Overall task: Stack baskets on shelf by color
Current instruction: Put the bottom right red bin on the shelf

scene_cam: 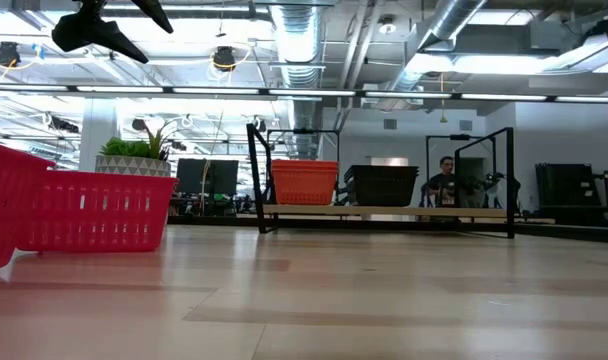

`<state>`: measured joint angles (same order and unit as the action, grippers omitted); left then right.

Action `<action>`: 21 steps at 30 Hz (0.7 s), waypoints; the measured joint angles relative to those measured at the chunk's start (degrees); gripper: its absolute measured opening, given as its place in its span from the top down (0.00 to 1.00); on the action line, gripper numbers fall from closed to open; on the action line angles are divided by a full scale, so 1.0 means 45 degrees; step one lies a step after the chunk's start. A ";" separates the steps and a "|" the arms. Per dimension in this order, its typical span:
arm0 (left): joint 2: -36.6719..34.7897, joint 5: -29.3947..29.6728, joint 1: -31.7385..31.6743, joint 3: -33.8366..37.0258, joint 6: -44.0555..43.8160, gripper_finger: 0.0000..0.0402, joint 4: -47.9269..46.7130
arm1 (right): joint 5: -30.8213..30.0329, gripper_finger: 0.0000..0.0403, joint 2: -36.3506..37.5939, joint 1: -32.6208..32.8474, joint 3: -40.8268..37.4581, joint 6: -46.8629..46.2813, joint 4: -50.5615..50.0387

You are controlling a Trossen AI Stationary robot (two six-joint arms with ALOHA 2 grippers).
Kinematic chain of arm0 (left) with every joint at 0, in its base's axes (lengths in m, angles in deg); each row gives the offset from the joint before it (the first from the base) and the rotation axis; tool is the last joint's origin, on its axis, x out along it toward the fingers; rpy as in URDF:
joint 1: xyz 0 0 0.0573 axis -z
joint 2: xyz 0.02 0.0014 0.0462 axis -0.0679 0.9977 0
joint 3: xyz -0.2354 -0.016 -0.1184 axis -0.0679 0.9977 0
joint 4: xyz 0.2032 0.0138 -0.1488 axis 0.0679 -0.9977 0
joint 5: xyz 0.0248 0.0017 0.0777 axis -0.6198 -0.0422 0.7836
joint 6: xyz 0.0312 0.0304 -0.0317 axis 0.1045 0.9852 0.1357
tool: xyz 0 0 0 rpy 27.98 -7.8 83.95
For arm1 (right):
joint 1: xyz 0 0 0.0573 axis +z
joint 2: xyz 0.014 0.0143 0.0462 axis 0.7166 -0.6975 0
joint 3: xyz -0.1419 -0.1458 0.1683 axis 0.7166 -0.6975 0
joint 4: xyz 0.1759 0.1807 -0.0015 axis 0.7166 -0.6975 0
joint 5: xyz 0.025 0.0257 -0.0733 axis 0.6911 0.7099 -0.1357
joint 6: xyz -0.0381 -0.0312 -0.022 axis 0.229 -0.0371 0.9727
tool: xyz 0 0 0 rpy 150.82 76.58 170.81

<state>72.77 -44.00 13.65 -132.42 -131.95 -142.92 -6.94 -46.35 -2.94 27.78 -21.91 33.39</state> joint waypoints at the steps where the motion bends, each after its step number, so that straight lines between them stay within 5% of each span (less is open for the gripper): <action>1: 0.0000 0.0000 0.0000 0.0000 0.0005 0.31 0.0005 | 0.0008 0.44 -0.0109 -0.0009 -0.0020 0.0154 0.0153; 9: 0.0000 0.0110 0.0000 0.0000 0.0000 0.31 0.0004 | 0.0362 0.52 -0.1321 -0.0022 -0.0034 0.0657 0.0607; 13: 0.0000 0.0125 0.0000 0.0000 -0.0028 0.31 0.0009 | 0.0564 0.67 -0.1706 -0.0049 -0.0039 0.0682 0.0708; 17: 0.0000 0.0114 0.0000 0.0003 -0.0102 0.31 0.0009 | 0.0530 0.92 -0.1563 -0.0134 -0.0036 0.0683 0.0722; 21: 0.0000 0.0107 0.0000 0.0000 -0.0112 0.31 0.0009 | 0.0442 0.96 -0.0838 -0.0804 -0.0029 0.0560 0.0747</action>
<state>72.77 -43.52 13.65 -132.42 -132.45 -142.88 -4.95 -50.12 -6.56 27.65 -19.39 36.75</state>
